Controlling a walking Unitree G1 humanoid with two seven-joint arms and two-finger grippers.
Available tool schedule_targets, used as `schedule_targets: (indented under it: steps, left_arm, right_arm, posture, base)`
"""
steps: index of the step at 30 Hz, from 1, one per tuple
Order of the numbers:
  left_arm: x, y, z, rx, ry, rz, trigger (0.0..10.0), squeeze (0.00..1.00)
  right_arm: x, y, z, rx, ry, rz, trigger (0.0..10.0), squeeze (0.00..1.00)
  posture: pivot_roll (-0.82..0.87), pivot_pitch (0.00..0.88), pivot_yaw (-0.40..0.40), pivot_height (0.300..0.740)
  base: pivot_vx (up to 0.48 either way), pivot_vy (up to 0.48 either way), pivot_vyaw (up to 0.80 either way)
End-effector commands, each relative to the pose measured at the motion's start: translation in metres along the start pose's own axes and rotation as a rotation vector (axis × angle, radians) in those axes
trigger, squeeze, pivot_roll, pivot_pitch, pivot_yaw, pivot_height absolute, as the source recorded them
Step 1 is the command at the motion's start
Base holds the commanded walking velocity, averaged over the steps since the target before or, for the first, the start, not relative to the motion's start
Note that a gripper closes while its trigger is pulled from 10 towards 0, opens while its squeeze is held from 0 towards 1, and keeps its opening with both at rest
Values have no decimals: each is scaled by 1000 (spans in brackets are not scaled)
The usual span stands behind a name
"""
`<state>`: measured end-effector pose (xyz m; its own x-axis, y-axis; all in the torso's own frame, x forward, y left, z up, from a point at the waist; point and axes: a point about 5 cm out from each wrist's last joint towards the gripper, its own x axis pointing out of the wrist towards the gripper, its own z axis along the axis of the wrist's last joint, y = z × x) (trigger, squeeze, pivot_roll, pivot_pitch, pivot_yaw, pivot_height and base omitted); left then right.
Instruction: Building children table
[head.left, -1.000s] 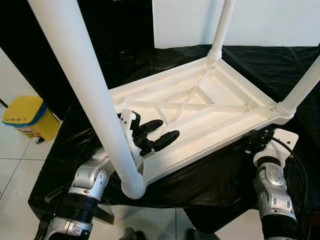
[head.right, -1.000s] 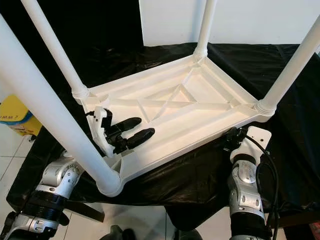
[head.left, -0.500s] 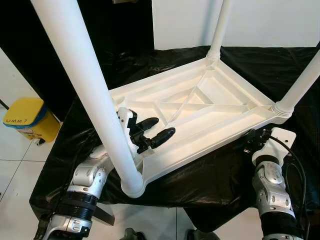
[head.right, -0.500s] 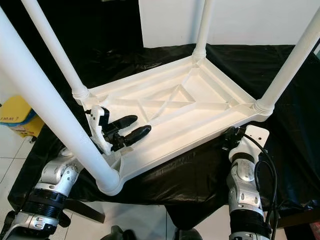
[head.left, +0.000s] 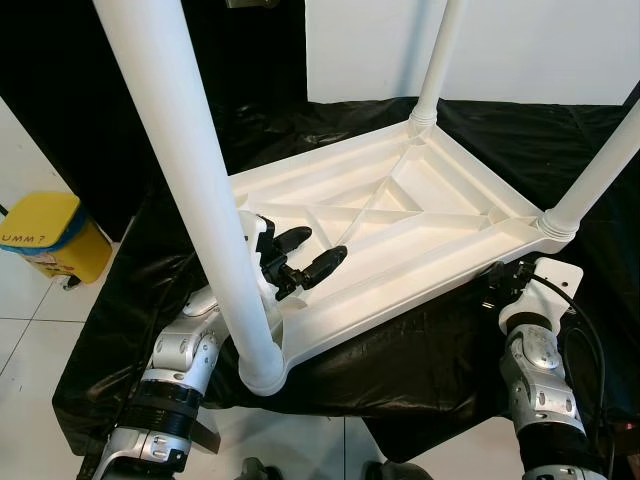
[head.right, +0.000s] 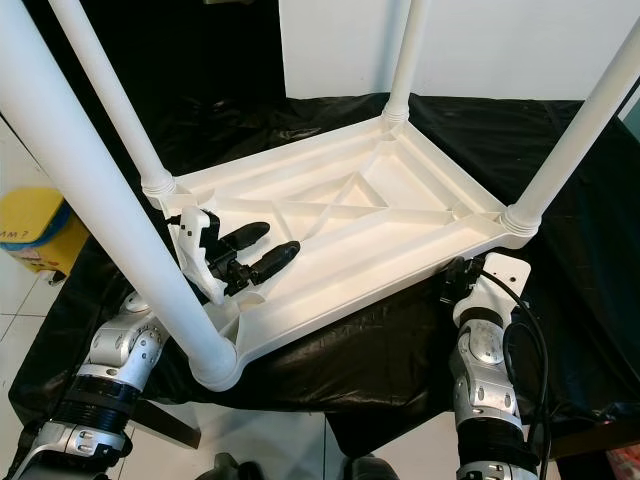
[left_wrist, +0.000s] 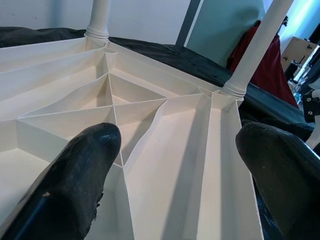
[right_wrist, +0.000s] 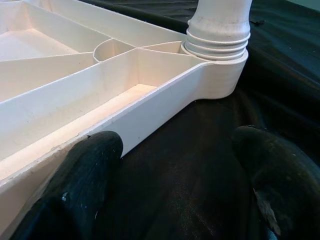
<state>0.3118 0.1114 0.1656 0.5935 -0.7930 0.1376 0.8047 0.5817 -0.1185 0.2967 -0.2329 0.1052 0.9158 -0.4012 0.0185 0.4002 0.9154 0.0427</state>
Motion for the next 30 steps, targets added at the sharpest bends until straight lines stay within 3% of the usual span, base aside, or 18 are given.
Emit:
schedule_targets:
  steps: [1,8,15,30]
  left_arm:
    - [-5,3,-3,7,13,24,10000,0]
    - [-4,4,-1,18,9,25,10000,0]
    - [12,7,8,68,-2,16,10000,0]
    - [10,6,5,56,-17,26,10000,0]
  right_arm:
    - [2,14,6,5,-36,70,10000,0]
    - [3,14,5,4,-33,71,10000,0]
    - [13,20,7,-5,-27,99,10000,0]
    - [14,17,6,-11,-28,99,10000,0]
  posture:
    - [-37,82,-32,740]
    - [-1,79,-38,740]
    - [65,94,-86,740]
    - [32,104,-73,740]
  base:
    - [0,0,0]
    - [0,0,0]
    - [0,0,0]
    - [0,0,0]
